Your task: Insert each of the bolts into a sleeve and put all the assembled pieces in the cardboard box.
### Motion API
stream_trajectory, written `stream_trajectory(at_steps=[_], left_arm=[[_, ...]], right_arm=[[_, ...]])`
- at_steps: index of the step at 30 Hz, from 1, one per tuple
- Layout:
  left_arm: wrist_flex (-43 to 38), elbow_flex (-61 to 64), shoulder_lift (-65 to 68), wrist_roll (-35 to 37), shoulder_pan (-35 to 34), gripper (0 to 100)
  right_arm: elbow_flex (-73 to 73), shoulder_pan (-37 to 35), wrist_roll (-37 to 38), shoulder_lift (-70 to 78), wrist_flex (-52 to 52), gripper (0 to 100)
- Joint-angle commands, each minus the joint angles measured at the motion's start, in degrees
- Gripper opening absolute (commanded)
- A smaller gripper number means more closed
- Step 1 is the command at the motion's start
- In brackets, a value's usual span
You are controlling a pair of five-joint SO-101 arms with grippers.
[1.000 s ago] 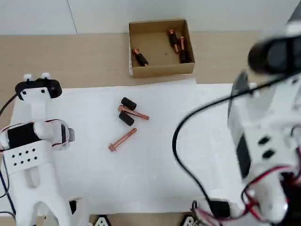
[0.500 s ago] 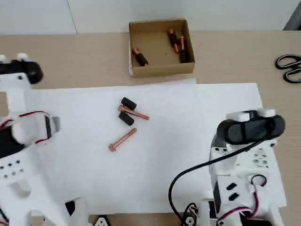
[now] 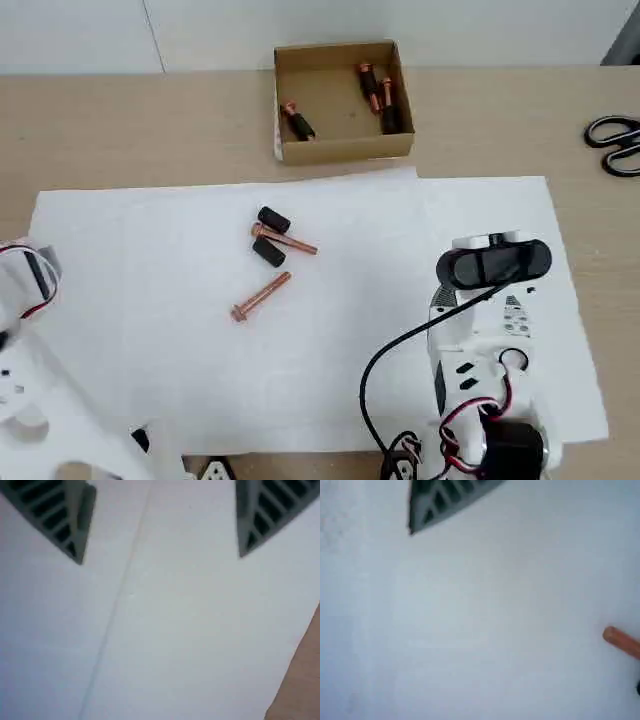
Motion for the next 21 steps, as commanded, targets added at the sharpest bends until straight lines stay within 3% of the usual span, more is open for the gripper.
stream_trajectory(at_steps=[1, 10, 21], left_arm=[[1.2, -2.1, -5.3, 0.0, -0.4, 19], [1.3, 7.6, -10.4, -0.3, -0.4, 19], [1.1, 14.5, -10.5, -3.2, -0.3, 19]], right_arm=[[0.1, 0.4, 0.0, -0.6, -2.2, 16.7], [5.5, 0.1, 0.4, -11.0, -10.5, 16.6], [6.4, 0.3, 0.5, -9.5, -9.4, 16.6]])
